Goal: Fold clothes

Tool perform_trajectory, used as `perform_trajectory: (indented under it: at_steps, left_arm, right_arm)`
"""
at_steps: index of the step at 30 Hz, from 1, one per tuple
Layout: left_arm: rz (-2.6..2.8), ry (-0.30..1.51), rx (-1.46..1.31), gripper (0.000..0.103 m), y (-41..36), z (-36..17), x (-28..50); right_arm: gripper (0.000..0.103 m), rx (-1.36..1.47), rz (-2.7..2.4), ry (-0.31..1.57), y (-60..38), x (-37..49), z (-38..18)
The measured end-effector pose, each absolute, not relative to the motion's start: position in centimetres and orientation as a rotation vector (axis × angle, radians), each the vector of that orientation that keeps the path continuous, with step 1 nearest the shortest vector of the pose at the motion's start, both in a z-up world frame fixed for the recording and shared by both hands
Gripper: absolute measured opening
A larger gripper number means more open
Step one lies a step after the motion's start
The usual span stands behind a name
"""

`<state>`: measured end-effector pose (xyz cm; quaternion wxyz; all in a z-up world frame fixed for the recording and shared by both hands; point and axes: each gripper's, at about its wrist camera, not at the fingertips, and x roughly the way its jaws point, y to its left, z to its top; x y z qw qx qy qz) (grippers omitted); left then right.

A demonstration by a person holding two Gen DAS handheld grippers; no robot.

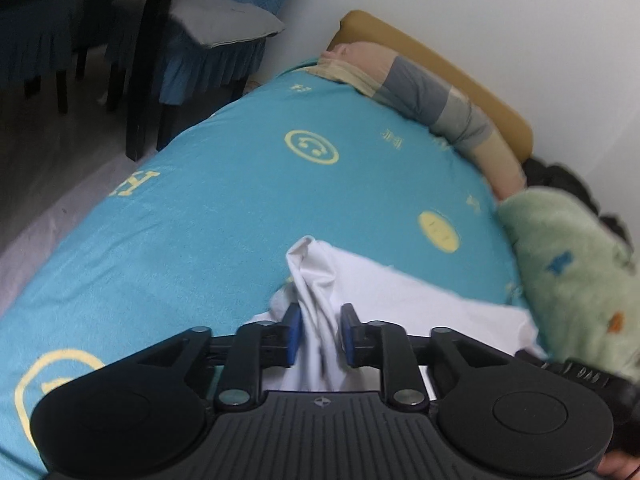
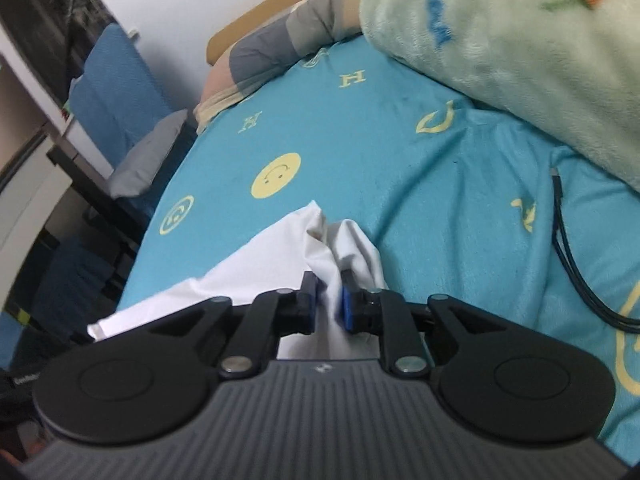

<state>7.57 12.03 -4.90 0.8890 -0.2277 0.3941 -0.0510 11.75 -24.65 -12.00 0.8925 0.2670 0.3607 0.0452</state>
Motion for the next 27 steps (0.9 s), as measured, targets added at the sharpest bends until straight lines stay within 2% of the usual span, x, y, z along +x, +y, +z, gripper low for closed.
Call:
perform_trajectory:
  at_steps: [1, 2, 3, 4, 5, 10, 14, 17, 21, 22, 23, 24, 27]
  left_arm:
    - [-0.121, 0.810, -0.495, 0.046, 12.2, -4.3, 7.0]
    - [-0.140, 0.808, -0.507, 0.052, 12.1, -3.7, 6.1]
    - [-0.161, 0.812, -0.514, 0.053, 11.8, -3.1, 5.3]
    - [-0.183, 0.815, -0.521, 0.054, 11.4, -2.5, 4.4]
    - [-0.208, 0.818, -0.528, 0.056, 11.1, -2.1, 3.4]
    - [-0.358, 0.838, -0.546, 0.064, 8.5, -0.5, -1.2]
    - [-0.431, 0.856, -0.534, 0.070, 5.8, -0.7, -2.3]
    - [-0.458, 0.928, -0.598, 0.071, 4.6, -2.5, -1.6]
    - [-0.474, 1.051, -0.789, 0.070, 4.8, -6.3, 0.0]
    - [-0.477, 1.062, -0.845, 0.070, 5.0, -7.0, 0.1]
    - [-0.484, 1.068, -0.900, 0.070, 5.1, -7.6, 0.0]
    - [-0.498, 1.070, -0.938, 0.070, 5.1, -8.0, 0.0]
    - [-0.552, 1.060, -1.023, 0.075, 4.8, -8.4, -0.1]
  right_arm:
    - [0.022, 0.574, 0.093, 0.750, -24.9, 11.4, -11.5]
    - [0.037, 0.598, 0.092, 0.748, -25.2, 10.8, -10.9]
    - [0.060, 0.635, 0.091, 0.743, -25.6, 10.1, -10.4]
    - [0.080, 0.679, 0.089, 0.736, -26.0, 9.1, -10.0]
    - [0.084, 0.724, 0.087, 0.729, -26.5, 8.2, -9.5]
    - [0.083, 1.028, 0.103, 0.758, -28.9, 2.6, -8.7]
    - [0.084, 1.198, 0.033, 0.807, -30.5, -0.8, -11.1]
    - [0.083, 1.253, -0.007, 0.886, -30.5, -0.6, -13.5]
    - [0.074, 1.256, -0.004, 0.927, -29.2, 1.2, -14.9]
    - [0.069, 1.229, -0.017, 0.931, -28.8, 1.6, -15.0]
    - [0.049, 1.189, -0.038, 0.931, -28.4, 1.8, -14.9]
    - [0.036, 1.145, -0.045, 0.920, -28.0, 2.0, -14.5]
    - [0.022, 1.052, -0.006, 0.837, -27.1, 1.9, -12.7]
